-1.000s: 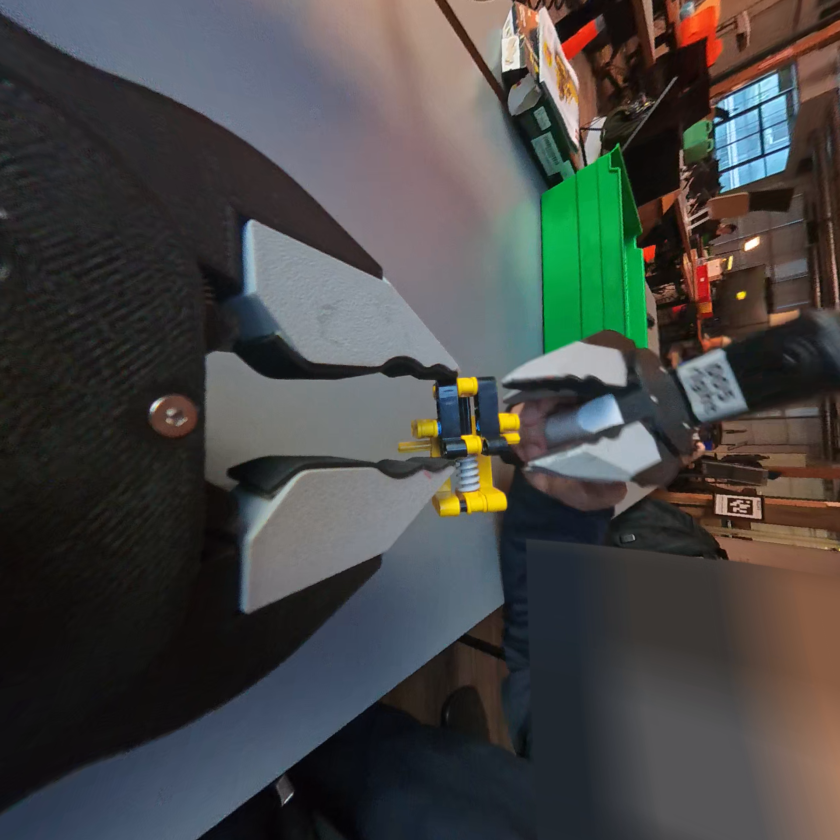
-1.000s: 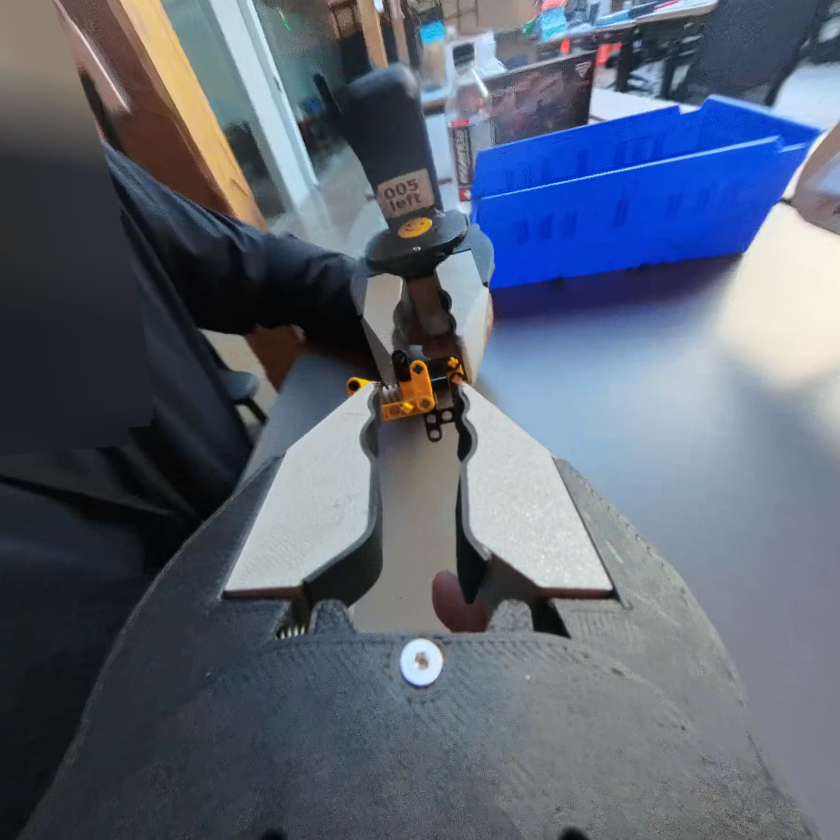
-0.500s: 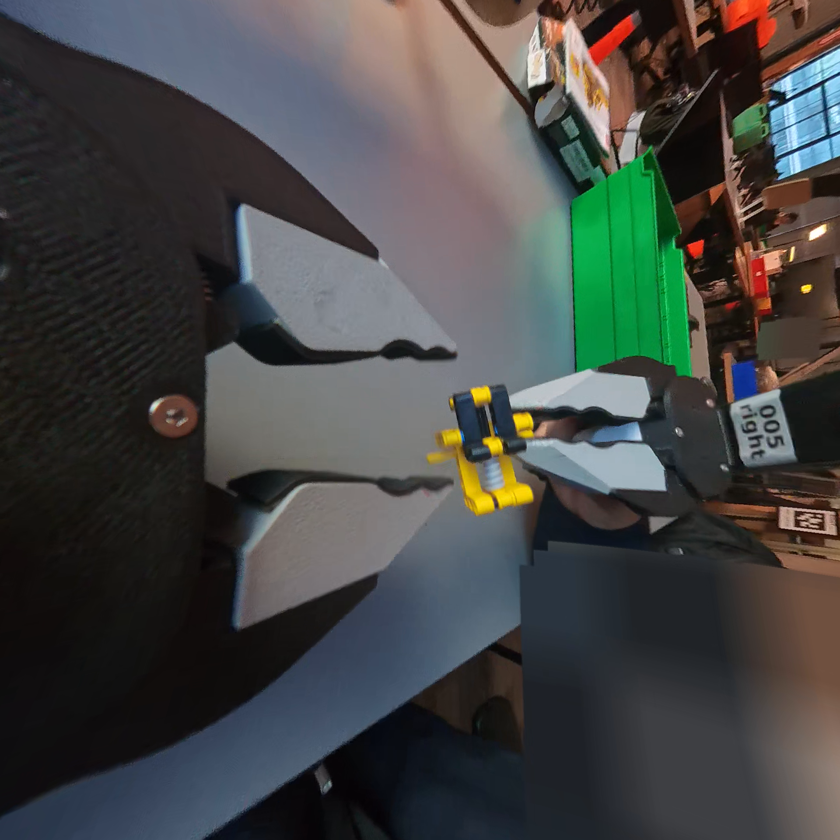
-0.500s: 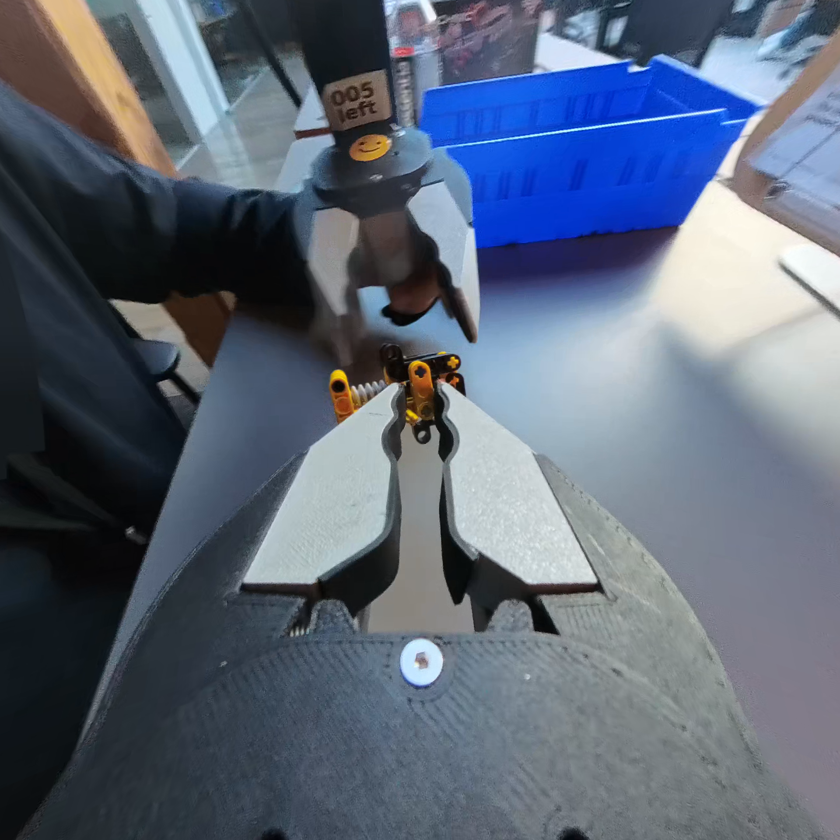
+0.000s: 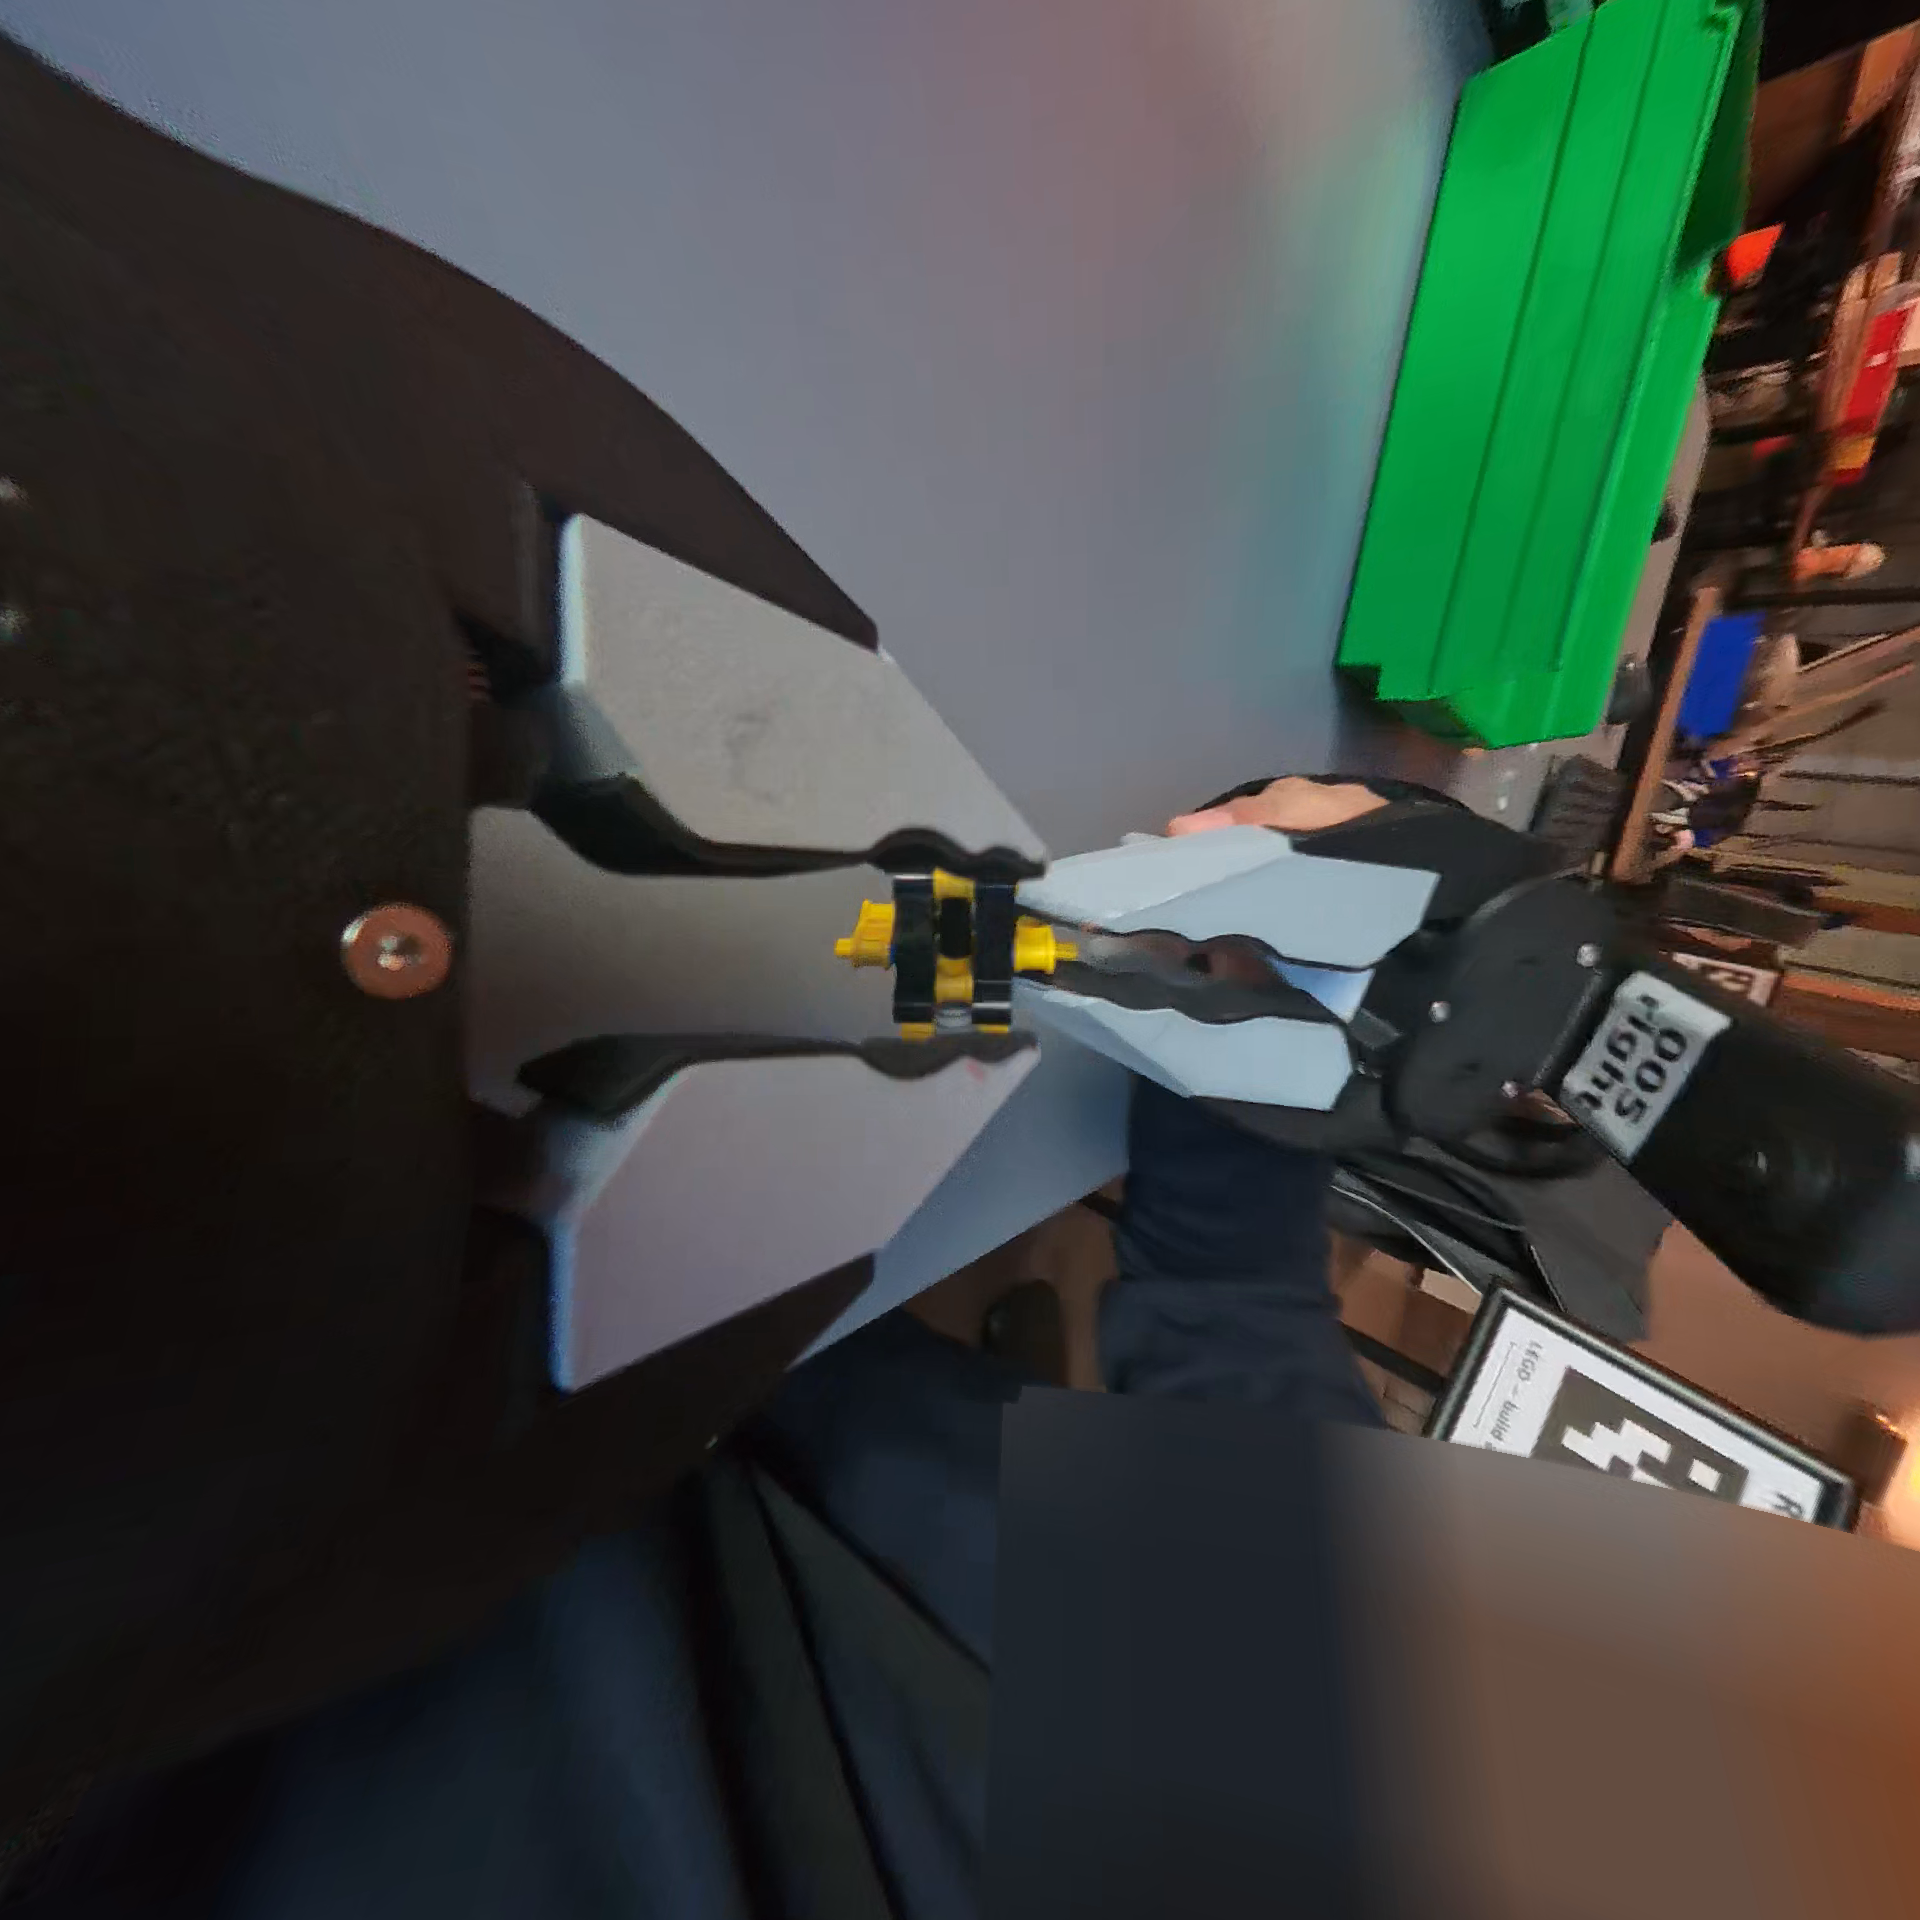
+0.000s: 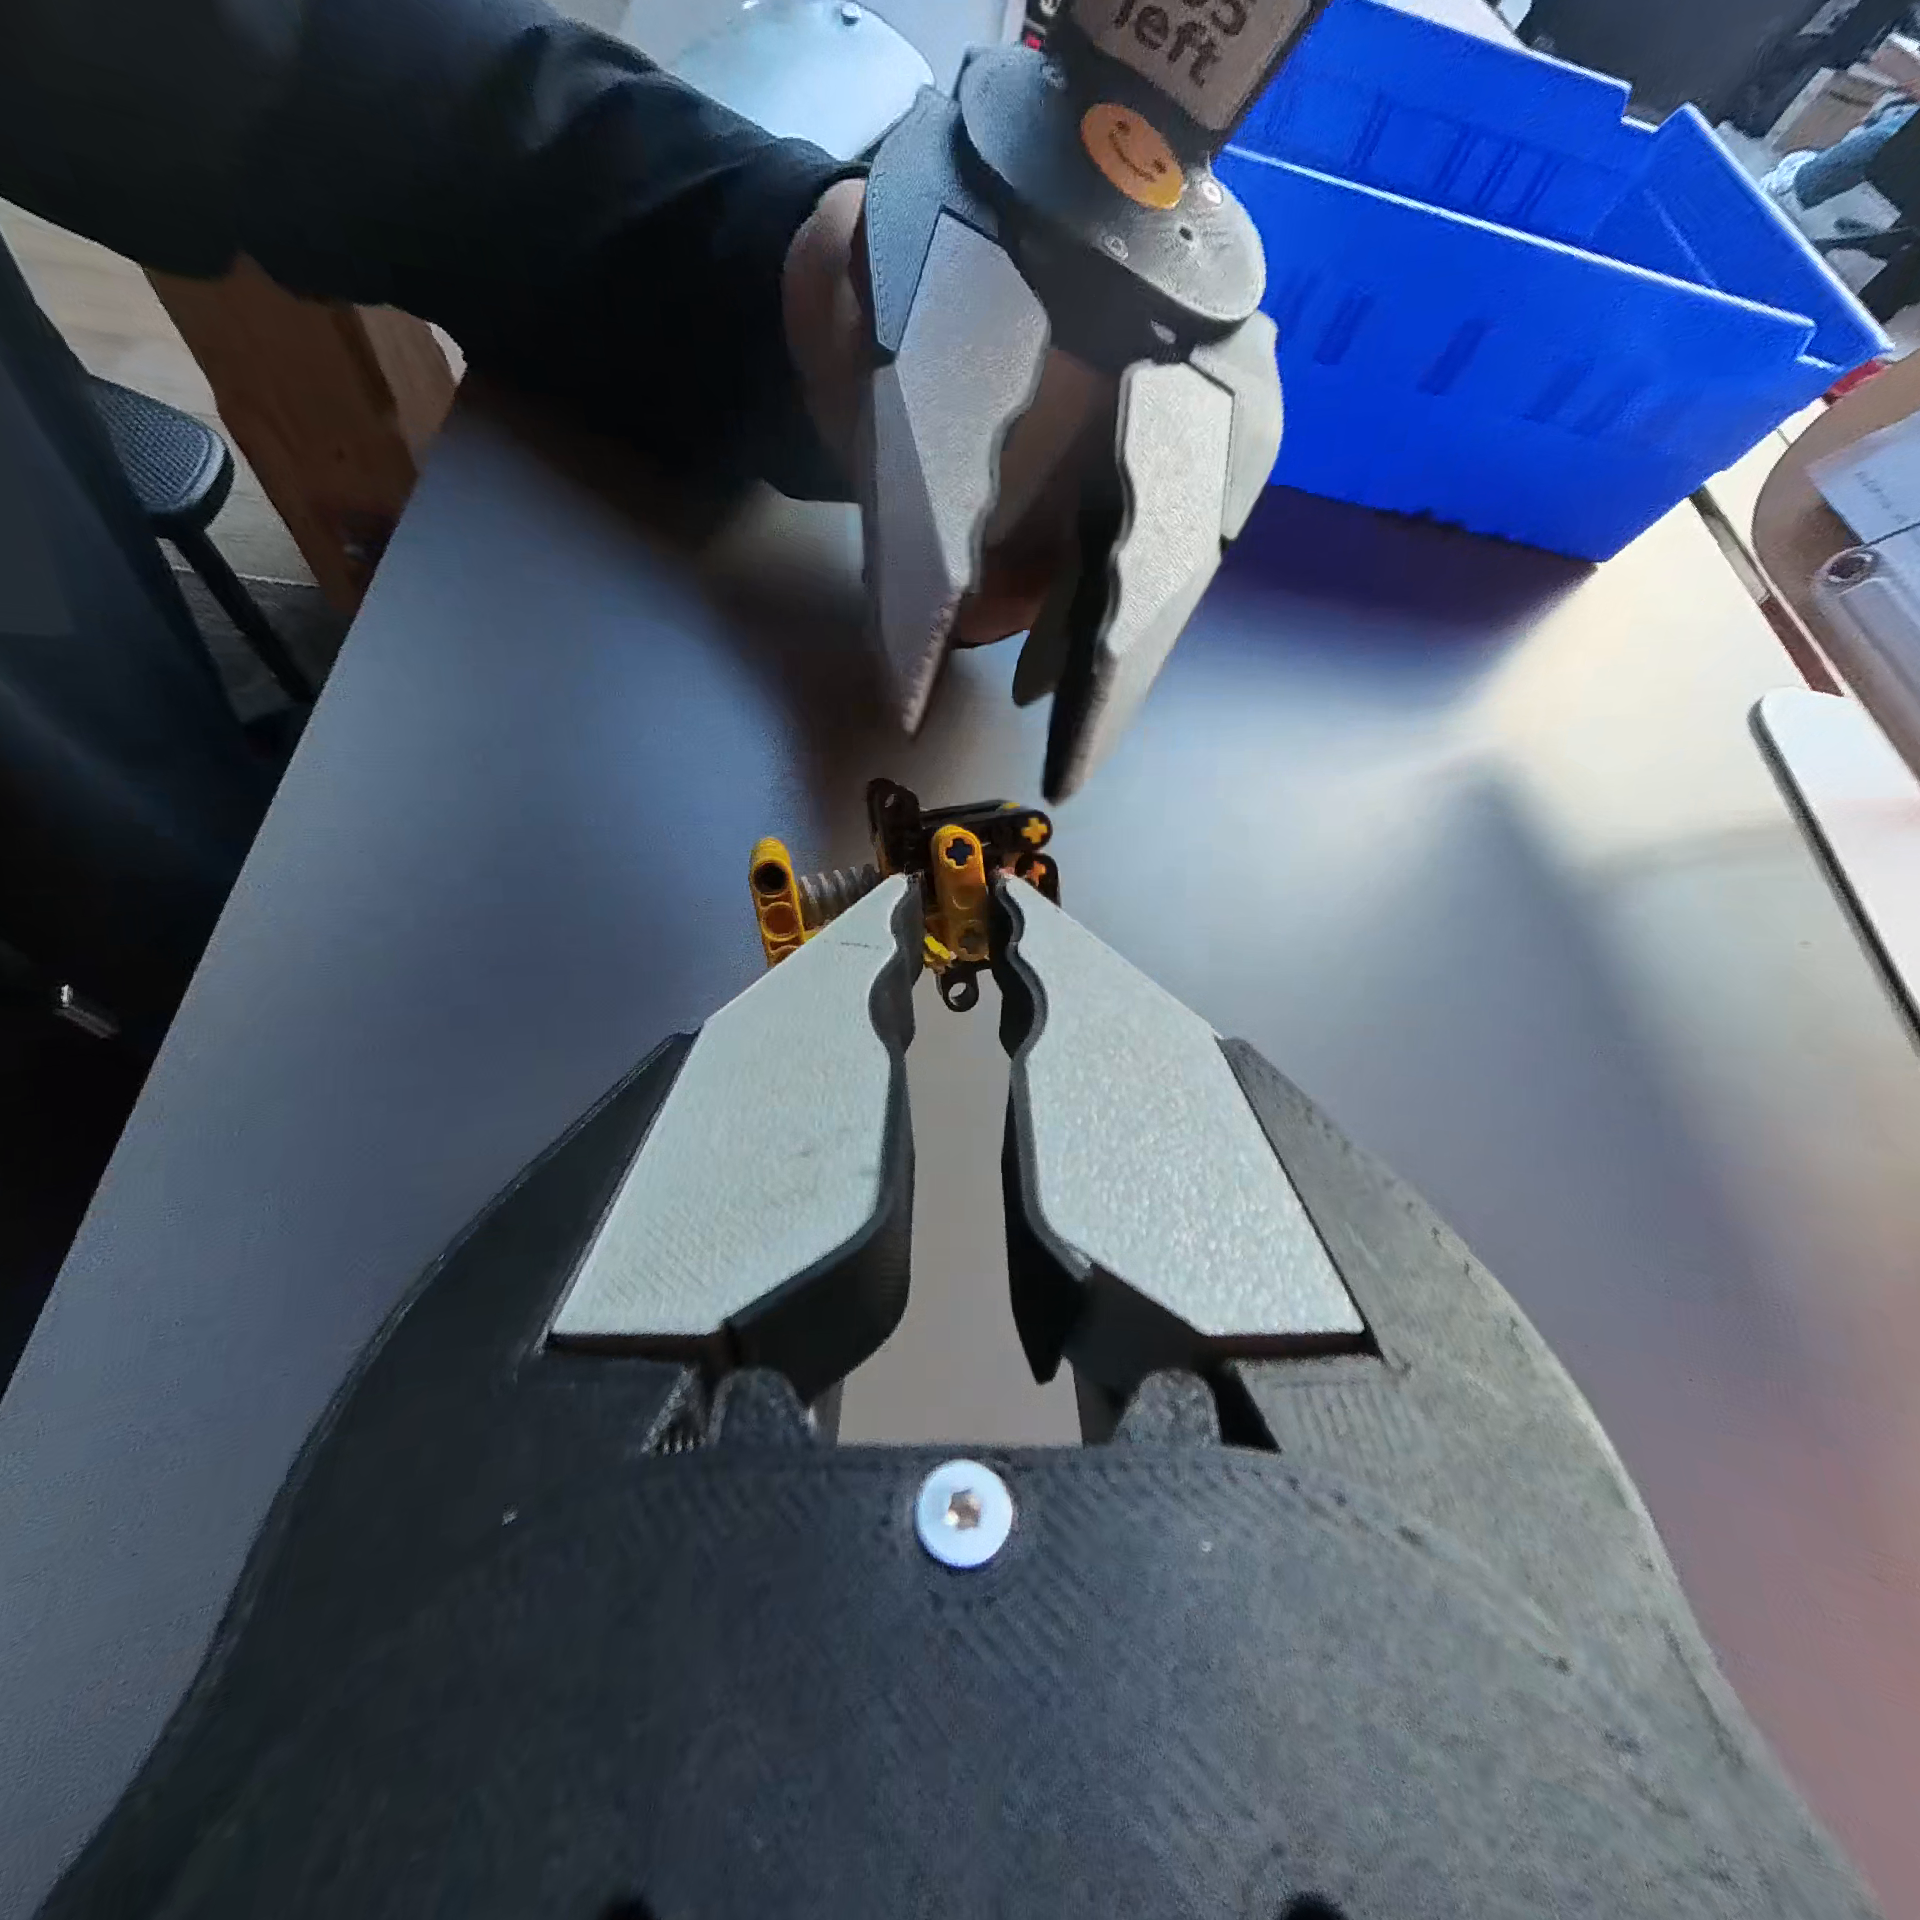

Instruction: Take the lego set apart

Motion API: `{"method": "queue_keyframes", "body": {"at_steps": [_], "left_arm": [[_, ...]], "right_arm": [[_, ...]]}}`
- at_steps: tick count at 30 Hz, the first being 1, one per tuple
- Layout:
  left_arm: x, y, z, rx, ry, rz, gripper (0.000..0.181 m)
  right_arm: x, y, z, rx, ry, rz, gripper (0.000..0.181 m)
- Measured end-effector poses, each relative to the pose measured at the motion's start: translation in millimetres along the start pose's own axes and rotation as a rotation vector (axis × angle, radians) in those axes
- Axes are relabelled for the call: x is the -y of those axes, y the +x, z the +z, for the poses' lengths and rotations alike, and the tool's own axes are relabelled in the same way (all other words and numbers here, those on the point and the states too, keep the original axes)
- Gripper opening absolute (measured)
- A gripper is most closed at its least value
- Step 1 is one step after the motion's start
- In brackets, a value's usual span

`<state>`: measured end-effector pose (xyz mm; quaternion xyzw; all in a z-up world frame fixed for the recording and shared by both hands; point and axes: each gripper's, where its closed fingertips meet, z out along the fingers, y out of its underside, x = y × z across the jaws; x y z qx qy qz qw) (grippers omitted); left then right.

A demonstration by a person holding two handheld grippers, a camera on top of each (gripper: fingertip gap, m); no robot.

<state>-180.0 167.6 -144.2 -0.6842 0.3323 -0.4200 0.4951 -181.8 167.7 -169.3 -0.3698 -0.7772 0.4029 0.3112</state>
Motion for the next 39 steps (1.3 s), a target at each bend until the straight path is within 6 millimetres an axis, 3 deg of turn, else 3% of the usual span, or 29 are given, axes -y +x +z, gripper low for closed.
{"method": "queue_keyframes", "body": {"at_steps": [2, 6, 10, 13, 18, 23, 33, 39], "left_arm": [[-5, -2, 2, 0.034, -0.034, 0.066, 0.015], [-16, 0, 16, 0.099, -0.122, 0.17, 0.037], [-25, -9, 12, 0.177, -0.197, 0.269, 0.034], [-25, -15, 5, 0.194, -0.203, 0.223, 0.04], [-31, -16, 9, 0.173, -0.213, 0.163, 0.032], [-32, -15, 9, 0.179, -0.215, 0.24, 0.032], [-27, -8, 9, 0.124, -0.18, 0.267, 0.031], [-31, -9, 10, 0.133, -0.202, 0.246, 0.031]], "right_arm": [[-1, 1, 2, -0.004, -0.001, 0.016, 0.009], [-2, -2, 6, 0.035, 0.005, 0.074, 0.009], [-7, -2, 8, 0.021, -0.019, 0.051, 0.01], [-6, 1, 6, 0.027, 0.002, 0.085, 0.01], [-9, 3, 9, -0.014, -0.019, 0.047, 0.009], [-8, 0, 9, 0.021, 0.005, 0.077, 0.01], [3, -6, 1, 0.279, 0.159, 0.376, 0.012], [2, -3, 1, 0.177, 0.127, 0.237, 0.01]]}}
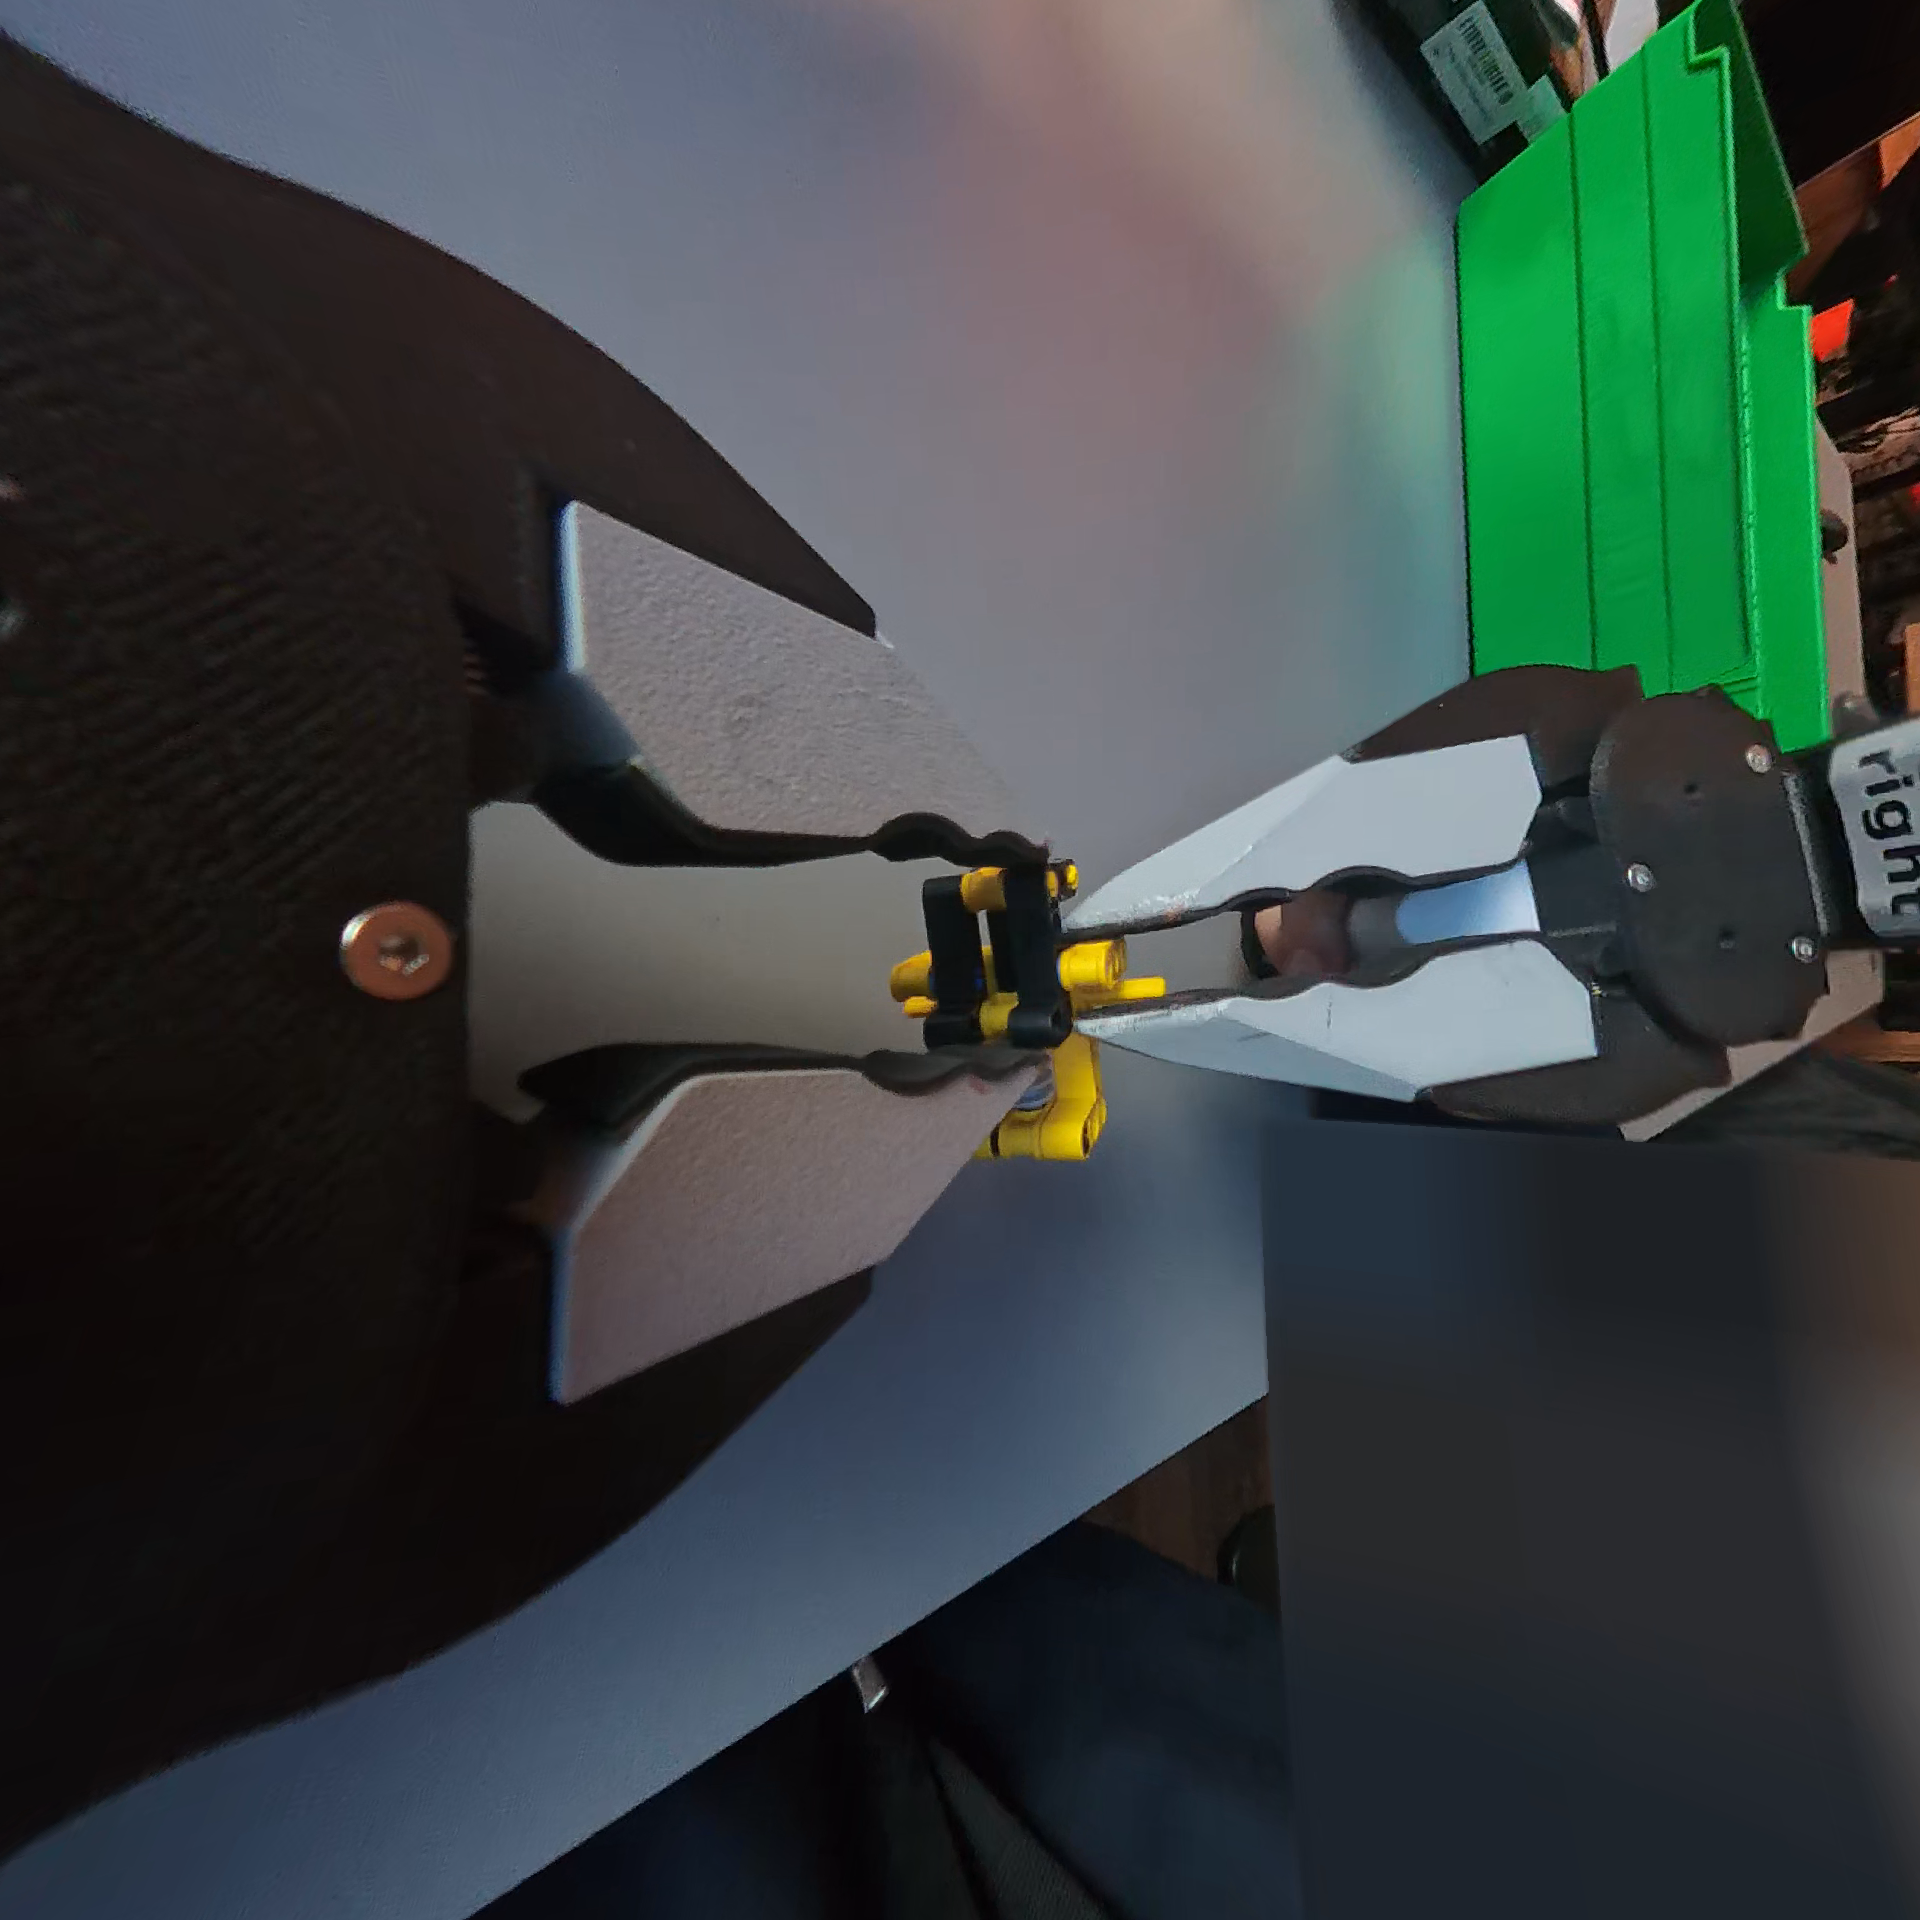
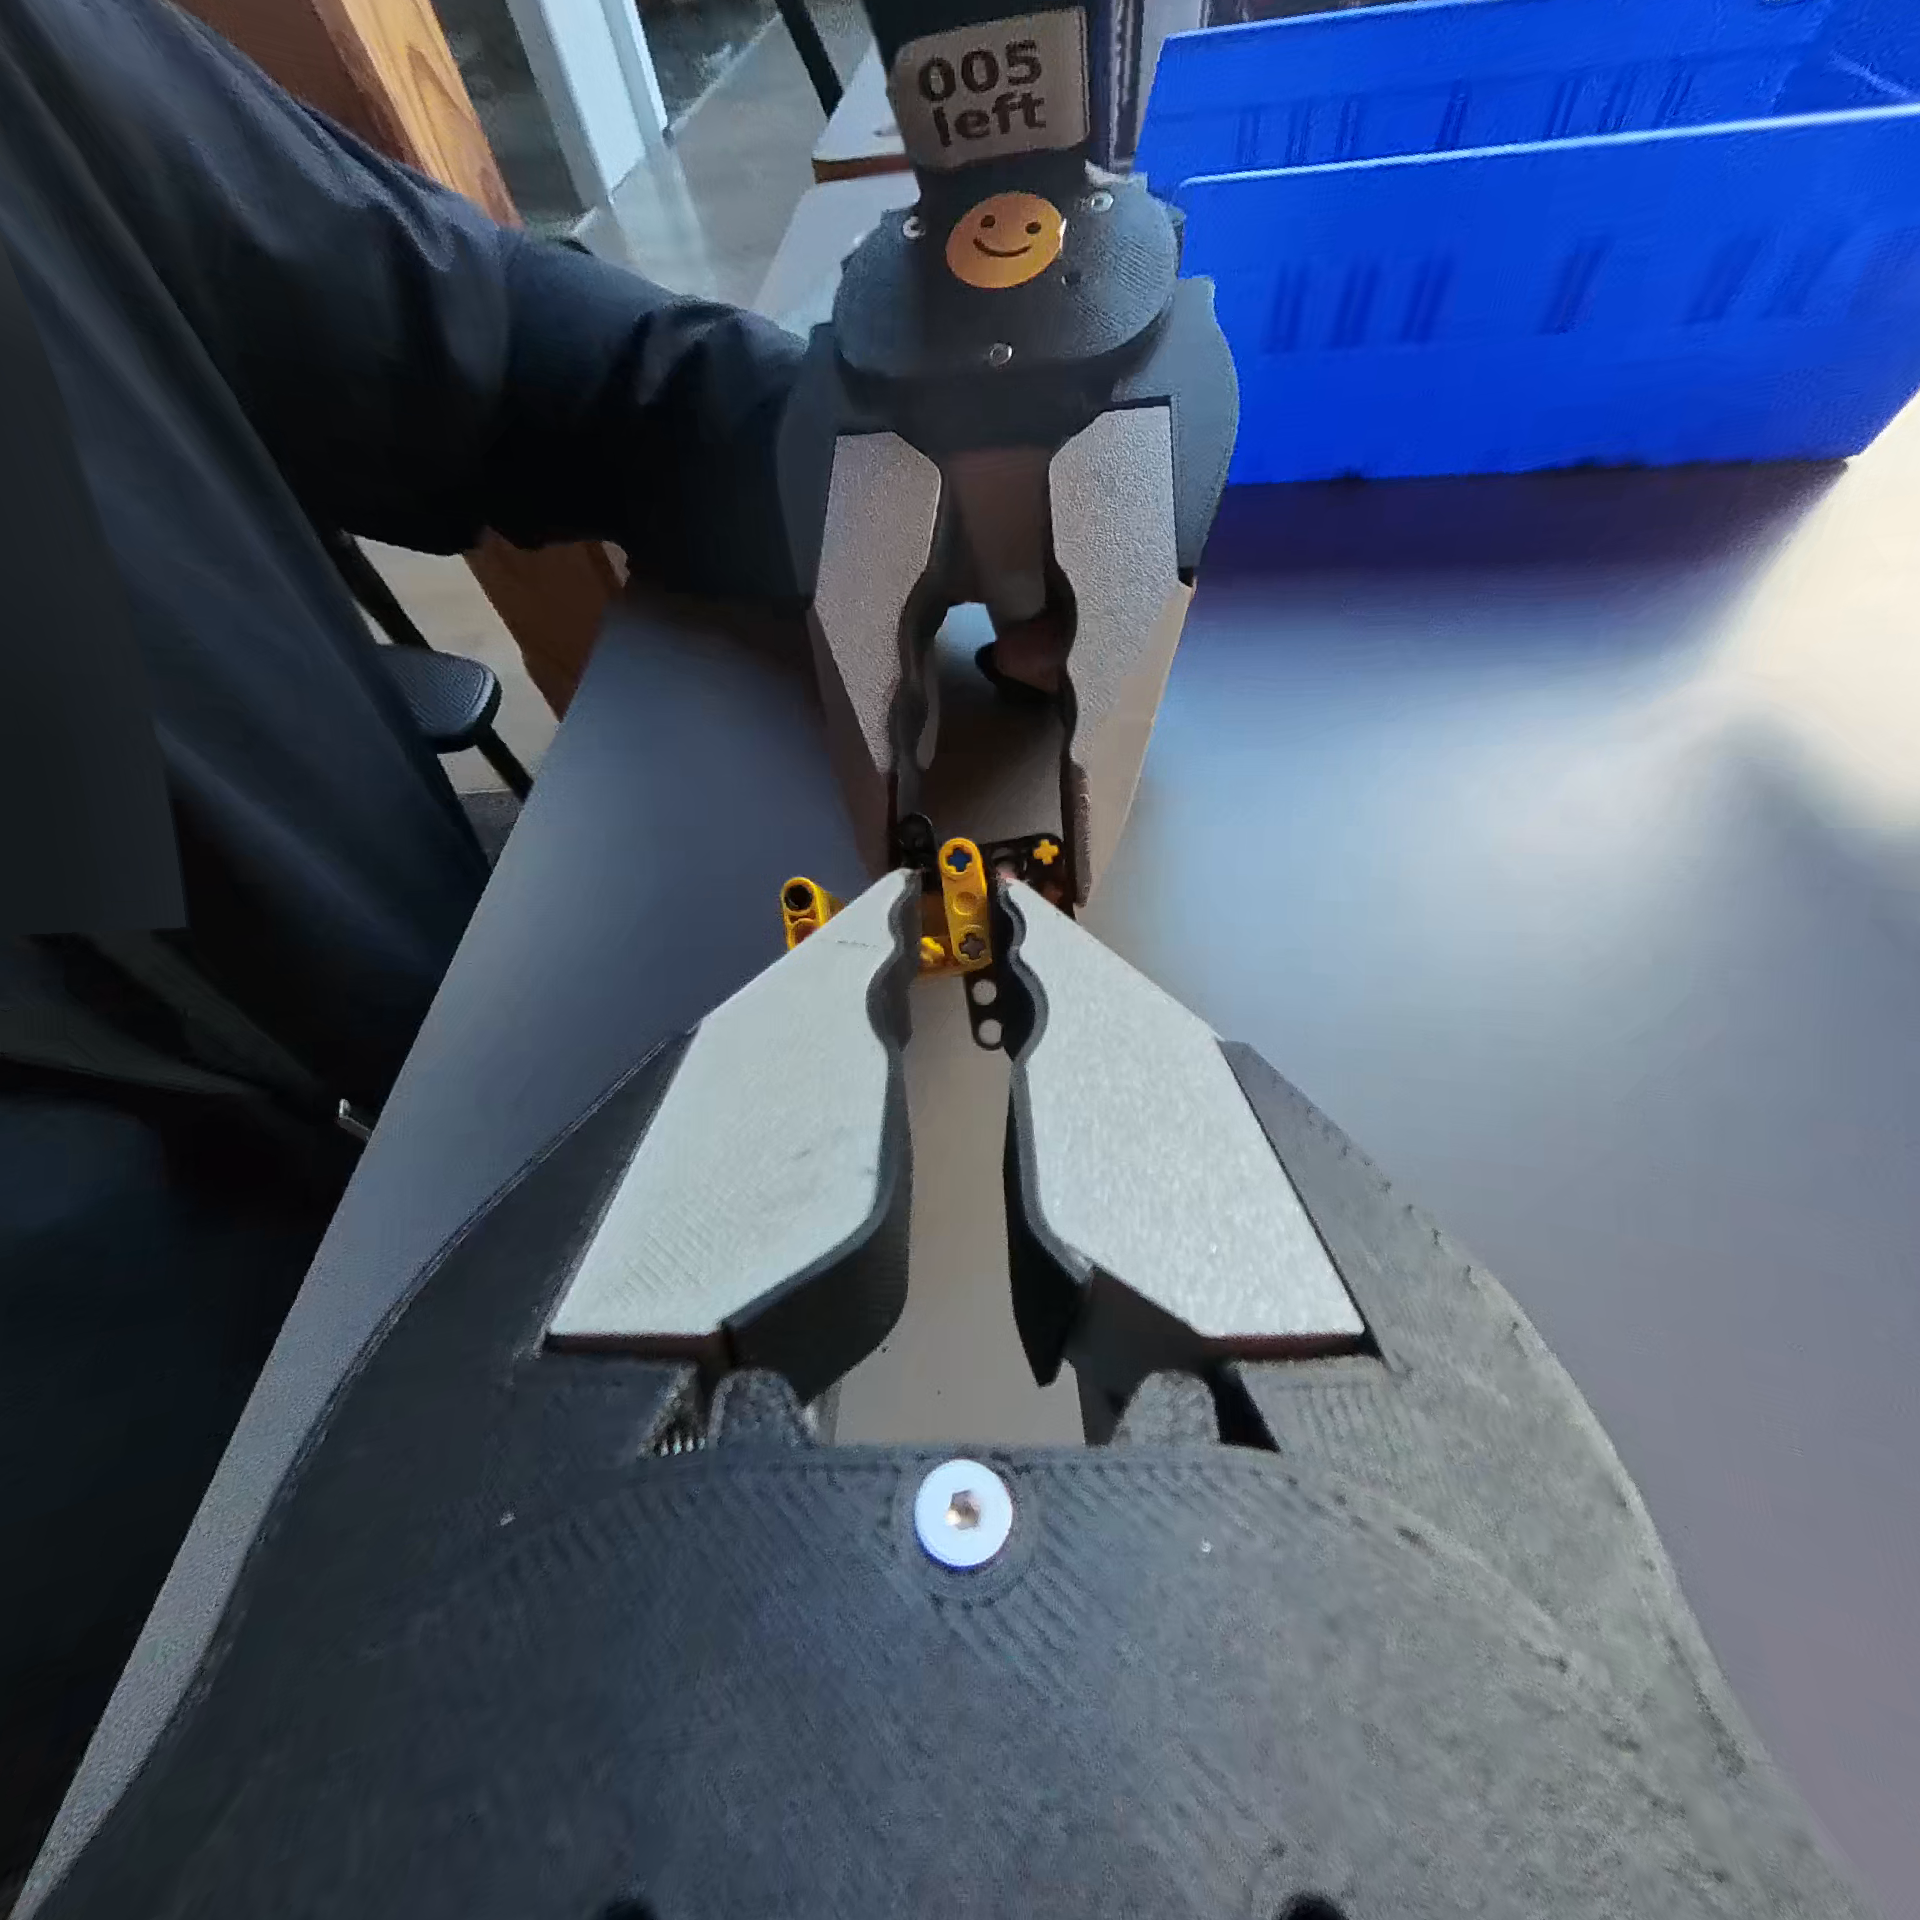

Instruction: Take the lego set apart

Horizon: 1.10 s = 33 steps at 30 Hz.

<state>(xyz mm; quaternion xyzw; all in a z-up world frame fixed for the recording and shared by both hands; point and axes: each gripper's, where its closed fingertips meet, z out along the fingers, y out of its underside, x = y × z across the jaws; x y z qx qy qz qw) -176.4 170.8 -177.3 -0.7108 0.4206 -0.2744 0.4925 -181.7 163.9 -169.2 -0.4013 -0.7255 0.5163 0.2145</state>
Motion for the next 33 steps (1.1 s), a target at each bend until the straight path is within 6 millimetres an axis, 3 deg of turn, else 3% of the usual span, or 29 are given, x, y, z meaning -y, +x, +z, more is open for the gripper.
{"method": "queue_keyframes", "body": {"at_steps": [7, 16, 18, 21, 25, 29, 33], "left_arm": [[5, 0, 5, 0.021, 0.018, -0.056, 0.032], [-5, 2, 7, 0.054, -0.085, 0.033, 0.031], [-4, 3, 8, 0.068, -0.106, 0.077, 0.032], [3, 6, 5, 0.052, -0.074, 0.022, 0.031], [-5, 4, 9, 0.034, -0.071, -0.096, 0.031], [12, -11, 4, 0.099, 0.058, -0.176, 0.031], [20, -26, -3, 0.145, 0.14, -0.264, 0.031]], "right_arm": [[9, 4, -8, 0.026, 0.079, 0.1, 0.006], [-9, -1, -4, 0.003, -0.08, -0.025, 0.006], [-4, -4, -5, 0.005, -0.055, -0.067, 0.005], [2, -6, -5, 0.047, -0.004, -0.007, 0.004], [-5, -1, -2, -0.017, -0.077, -0.018, 0.004], [17, 16, -14, -0.059, 0.091, 0.138, 0.004], [28, 33, -17, -0.001, 0.289, 0.378, 0.005]]}}
